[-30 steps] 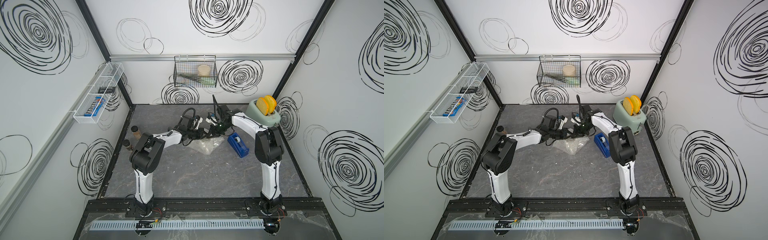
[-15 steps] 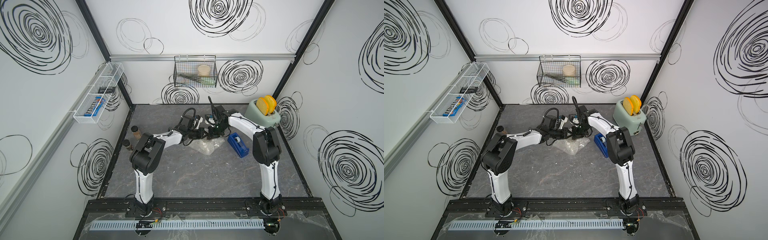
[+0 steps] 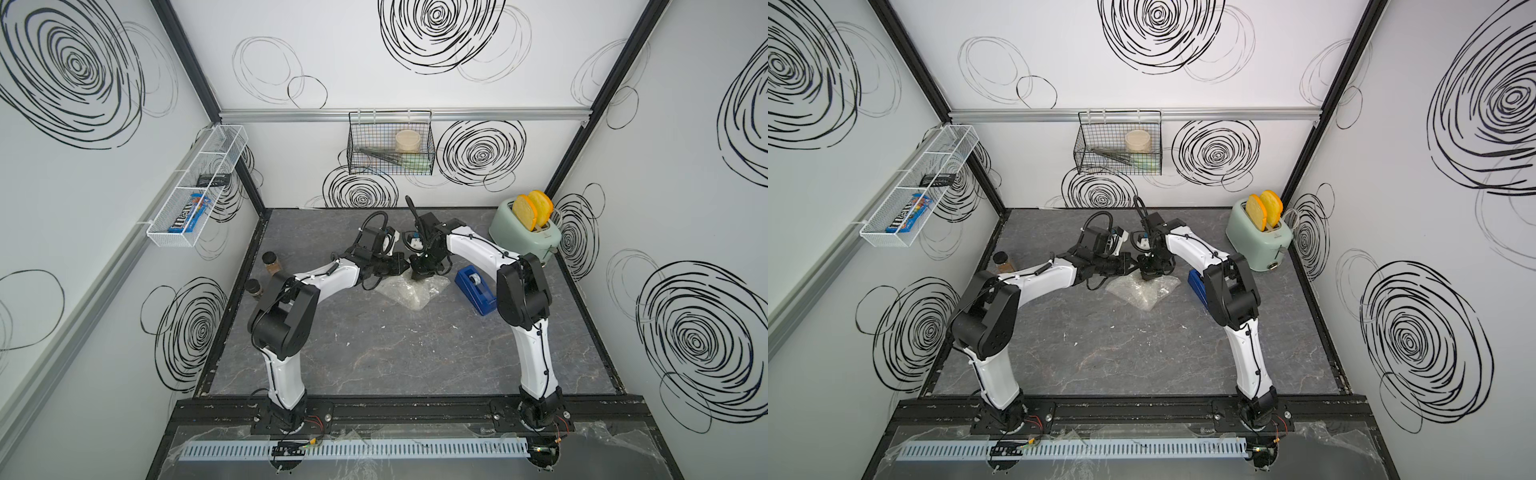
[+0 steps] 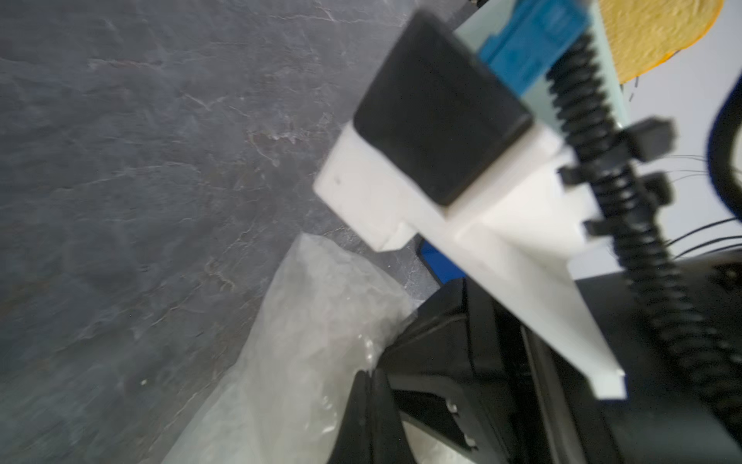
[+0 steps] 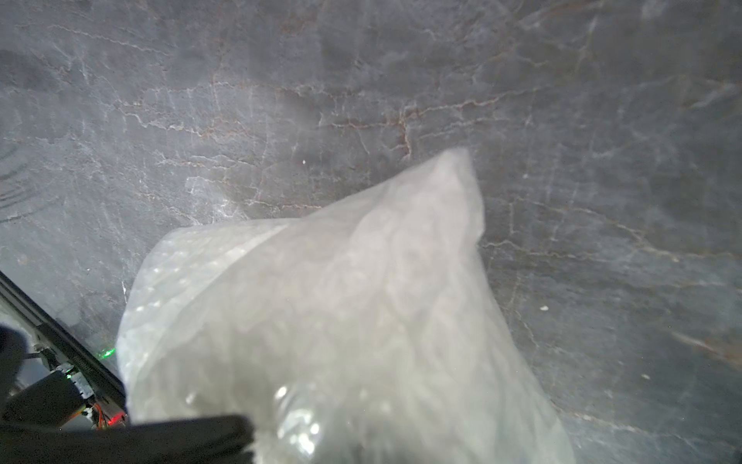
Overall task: Wrap mugs in bubble wrap
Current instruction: Stick the tape on the bubble wrap.
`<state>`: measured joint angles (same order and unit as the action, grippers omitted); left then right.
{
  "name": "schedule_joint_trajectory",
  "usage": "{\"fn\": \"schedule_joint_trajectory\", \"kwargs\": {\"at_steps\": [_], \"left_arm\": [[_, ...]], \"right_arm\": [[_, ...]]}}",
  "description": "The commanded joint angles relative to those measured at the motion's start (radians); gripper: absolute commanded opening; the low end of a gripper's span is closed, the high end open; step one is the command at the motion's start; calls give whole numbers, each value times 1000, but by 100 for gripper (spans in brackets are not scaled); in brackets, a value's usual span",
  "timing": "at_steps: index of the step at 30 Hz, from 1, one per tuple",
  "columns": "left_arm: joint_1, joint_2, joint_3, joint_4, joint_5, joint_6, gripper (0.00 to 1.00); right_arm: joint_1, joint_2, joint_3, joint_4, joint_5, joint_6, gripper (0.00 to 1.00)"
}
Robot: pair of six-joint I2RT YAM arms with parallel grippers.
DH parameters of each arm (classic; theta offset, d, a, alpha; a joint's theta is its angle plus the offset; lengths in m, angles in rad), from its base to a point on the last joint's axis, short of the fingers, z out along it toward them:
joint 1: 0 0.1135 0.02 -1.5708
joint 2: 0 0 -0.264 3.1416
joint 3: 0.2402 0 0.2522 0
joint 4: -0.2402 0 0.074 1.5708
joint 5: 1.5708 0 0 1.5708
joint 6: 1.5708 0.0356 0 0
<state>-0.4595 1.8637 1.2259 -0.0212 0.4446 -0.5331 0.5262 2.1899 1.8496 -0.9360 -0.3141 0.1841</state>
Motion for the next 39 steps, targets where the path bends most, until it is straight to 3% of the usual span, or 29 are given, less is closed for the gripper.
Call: {"fn": "schedule_joint_trajectory", "kwargs": {"at_steps": [1, 10, 16, 39], "left_arm": [[-8, -13, 34, -116, -140, 62, 0], [-47, 40, 30, -100, -123, 70, 0], [-60, 51, 23, -104, -148, 75, 0], [-67, 65, 35, -112, -159, 81, 0]], "right_arm": [[-1, 54, 5, -76, 116, 15, 0], [17, 50, 32, -95, 153, 40, 0], [29, 28, 84, -141, 237, 68, 18], [43, -96, 170, -173, 264, 104, 28]]}}
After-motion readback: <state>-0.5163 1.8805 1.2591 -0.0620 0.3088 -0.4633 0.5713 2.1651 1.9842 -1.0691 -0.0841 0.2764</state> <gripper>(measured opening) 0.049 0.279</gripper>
